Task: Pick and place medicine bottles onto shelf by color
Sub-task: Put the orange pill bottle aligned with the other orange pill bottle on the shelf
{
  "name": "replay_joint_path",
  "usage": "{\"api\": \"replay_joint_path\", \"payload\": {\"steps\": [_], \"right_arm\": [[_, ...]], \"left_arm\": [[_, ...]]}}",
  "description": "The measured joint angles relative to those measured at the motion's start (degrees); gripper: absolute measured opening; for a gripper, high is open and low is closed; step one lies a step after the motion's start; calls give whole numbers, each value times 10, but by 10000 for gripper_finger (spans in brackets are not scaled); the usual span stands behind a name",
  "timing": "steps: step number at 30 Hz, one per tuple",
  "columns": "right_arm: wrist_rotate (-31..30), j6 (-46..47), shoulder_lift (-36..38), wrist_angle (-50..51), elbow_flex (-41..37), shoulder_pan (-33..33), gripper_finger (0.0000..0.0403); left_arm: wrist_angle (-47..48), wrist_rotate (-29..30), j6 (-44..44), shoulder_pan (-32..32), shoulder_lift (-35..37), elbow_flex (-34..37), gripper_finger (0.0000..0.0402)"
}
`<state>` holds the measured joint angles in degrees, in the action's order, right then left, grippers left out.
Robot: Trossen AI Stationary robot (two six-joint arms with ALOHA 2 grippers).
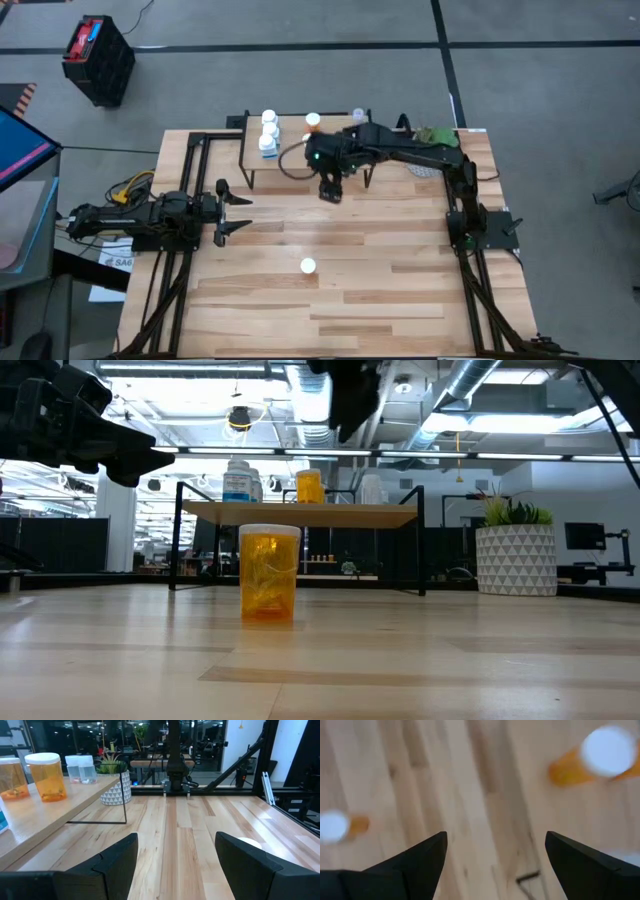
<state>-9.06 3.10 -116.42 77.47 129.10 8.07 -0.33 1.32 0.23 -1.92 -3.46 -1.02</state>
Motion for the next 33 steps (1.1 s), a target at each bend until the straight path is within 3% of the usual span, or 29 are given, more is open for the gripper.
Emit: {"api": "replay_joint_path", "payload": {"steps": [14, 33], "right_arm": [[0, 0, 0, 118, 0, -68, 348], [0, 12, 51, 124, -15, -148, 333]], "left_arm": [[0, 0, -5, 0, 0, 0, 254], [0, 2, -9, 0, 0, 0, 254]]}}
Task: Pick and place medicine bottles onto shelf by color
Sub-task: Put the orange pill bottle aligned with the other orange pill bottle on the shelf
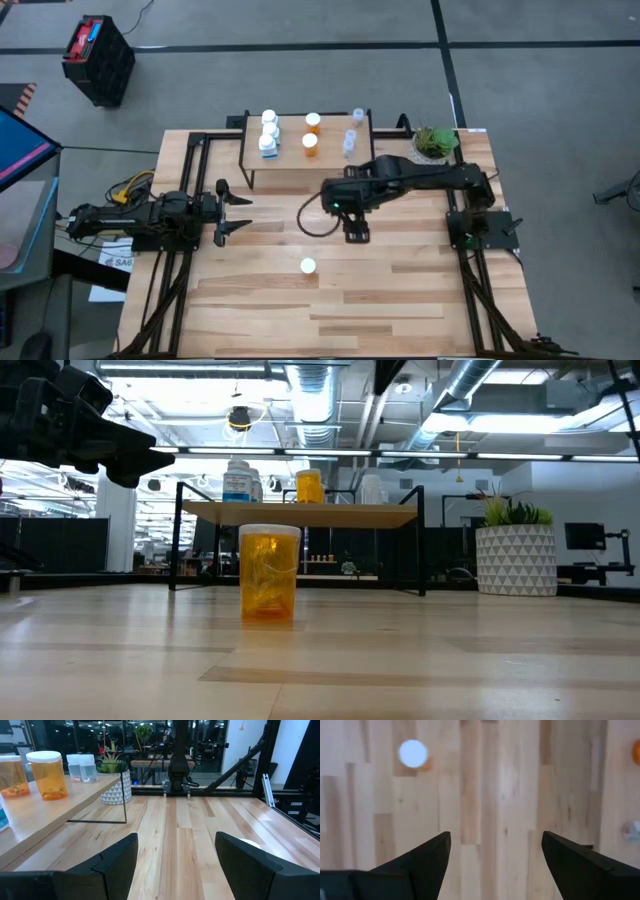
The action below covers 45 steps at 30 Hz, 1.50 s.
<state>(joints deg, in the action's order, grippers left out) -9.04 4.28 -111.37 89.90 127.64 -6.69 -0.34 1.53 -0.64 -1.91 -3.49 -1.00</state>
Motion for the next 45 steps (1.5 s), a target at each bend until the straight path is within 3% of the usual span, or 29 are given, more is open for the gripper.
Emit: {"api": "replay_joint_path", "payload": {"steps": [5, 9, 16, 22, 30, 45], "right_arm": [[-1, 21, 88, 1, -103, -37, 329], [-39, 90, 177, -40, -230, -72, 329], [-51, 134, 302, -295, -465, -134, 329], [-51, 76, 308, -545, -588, -148, 329], [-51, 13, 199, -767, -602, -125, 329], [-29, -13, 3, -788, -466, -115, 329]], "left_arm": [[0, 0, 0, 0, 0, 0, 254], [0, 0, 0, 0, 0, 0, 254], [0, 0, 0, 0, 0, 0, 254], [0, 0, -1, 0, 0, 0, 254], [0, -1, -2, 0, 0, 0, 254], [0, -1, -2, 0, -6, 0, 254]]}}
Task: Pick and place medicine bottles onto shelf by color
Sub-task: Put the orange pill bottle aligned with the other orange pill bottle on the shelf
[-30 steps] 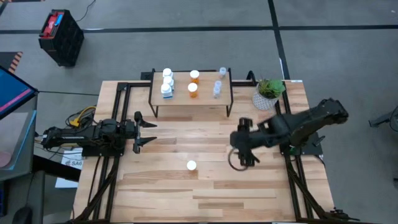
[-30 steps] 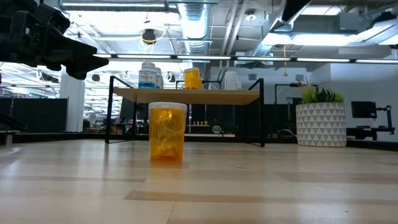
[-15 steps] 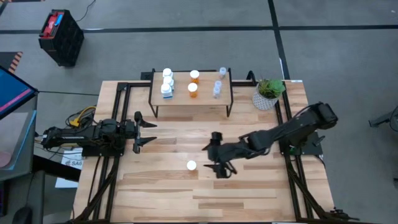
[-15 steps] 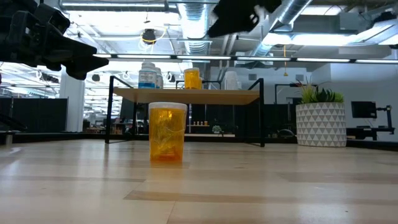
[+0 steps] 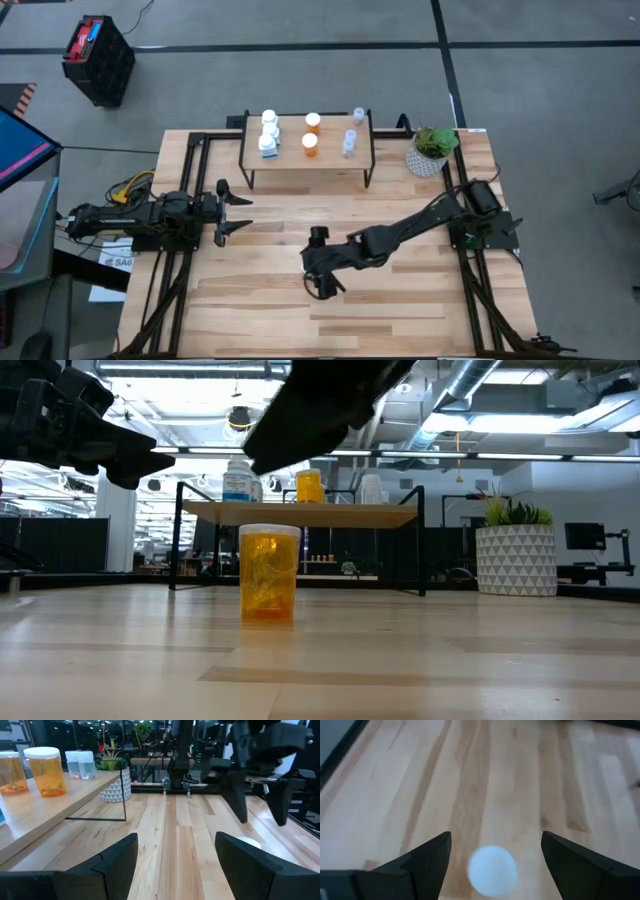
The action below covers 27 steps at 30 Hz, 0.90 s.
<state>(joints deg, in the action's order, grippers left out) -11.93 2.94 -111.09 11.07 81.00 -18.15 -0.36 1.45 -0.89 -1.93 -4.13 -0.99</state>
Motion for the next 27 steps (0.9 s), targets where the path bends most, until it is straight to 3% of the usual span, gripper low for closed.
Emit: {"api": "replay_joint_path", "payload": {"steps": [7, 14, 27], "right_arm": [[2, 9, -39, 70, 68, -8, 329], [0, 70, -46, 116, 68, 0, 325], [0, 72, -45, 127, 69, -2, 325]], "left_arm": [[0, 0, 0, 0, 0, 0, 254], [0, 0, -3, 0, -3, 0, 254], [0, 0, -3, 0, -7, 0, 254]]}}
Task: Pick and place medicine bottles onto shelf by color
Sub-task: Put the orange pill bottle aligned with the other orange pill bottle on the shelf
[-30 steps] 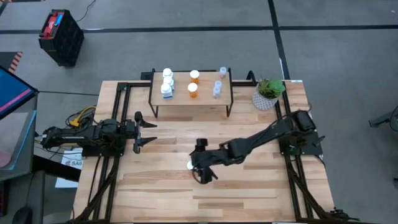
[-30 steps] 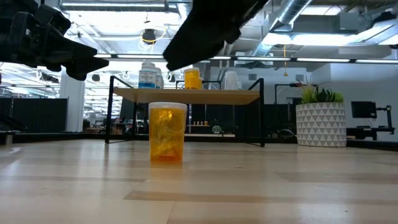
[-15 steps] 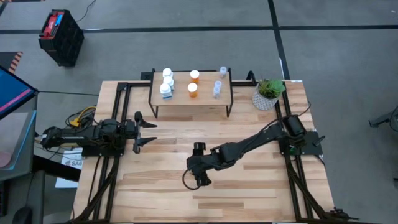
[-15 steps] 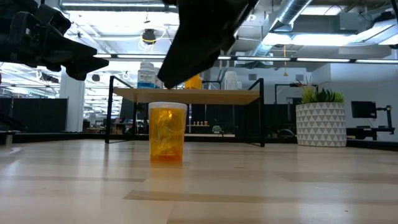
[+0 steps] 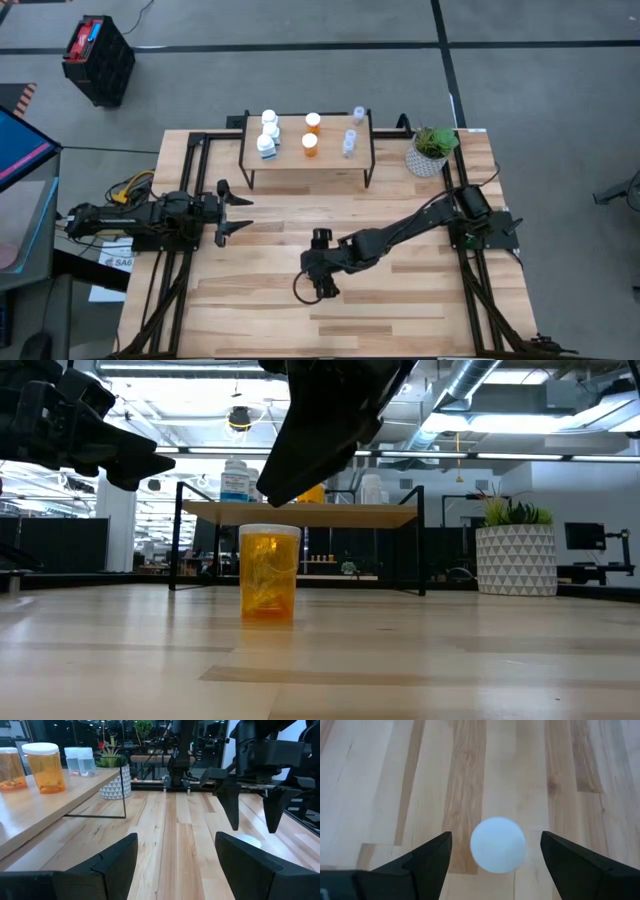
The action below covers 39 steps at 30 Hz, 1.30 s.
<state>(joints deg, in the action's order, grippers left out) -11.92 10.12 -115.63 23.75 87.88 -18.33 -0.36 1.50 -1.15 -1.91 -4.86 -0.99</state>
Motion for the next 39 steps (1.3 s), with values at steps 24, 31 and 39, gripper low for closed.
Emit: {"api": "replay_joint_path", "payload": {"steps": [24, 31, 39], "right_arm": [[-1, 0, 0, -62, -58, 12, 324], [-2, -1, -12, -78, -57, 18, 324], [1, -1, -60, -74, -42, 18, 324]], "left_arm": [[0, 0, -1, 0, 0, 0, 254], [0, 0, -1, 0, 0, 0, 254], [0, 0, -1, 0, -3, 0, 254]]}}
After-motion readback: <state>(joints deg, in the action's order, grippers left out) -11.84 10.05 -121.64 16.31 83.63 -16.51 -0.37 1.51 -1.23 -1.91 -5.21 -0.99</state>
